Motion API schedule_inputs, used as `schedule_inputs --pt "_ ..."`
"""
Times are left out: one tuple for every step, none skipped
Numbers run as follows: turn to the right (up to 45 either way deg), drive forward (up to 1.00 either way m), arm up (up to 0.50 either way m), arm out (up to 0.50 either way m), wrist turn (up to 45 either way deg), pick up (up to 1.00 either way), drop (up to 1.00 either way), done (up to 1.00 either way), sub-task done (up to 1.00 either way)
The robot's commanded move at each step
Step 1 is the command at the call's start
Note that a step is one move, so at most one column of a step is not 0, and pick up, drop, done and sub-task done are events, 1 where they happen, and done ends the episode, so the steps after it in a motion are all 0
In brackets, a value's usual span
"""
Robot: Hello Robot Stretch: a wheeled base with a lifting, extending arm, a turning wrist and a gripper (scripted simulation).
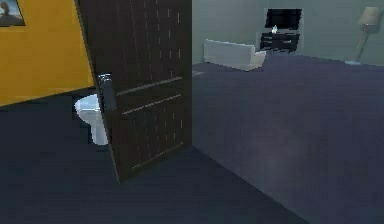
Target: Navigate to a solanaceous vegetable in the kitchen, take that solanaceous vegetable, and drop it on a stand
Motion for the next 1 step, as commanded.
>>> schedule_inputs --pt "24.0 0.0 0.0 0.0 0.0 0.0 0.0 0.0 0.0"
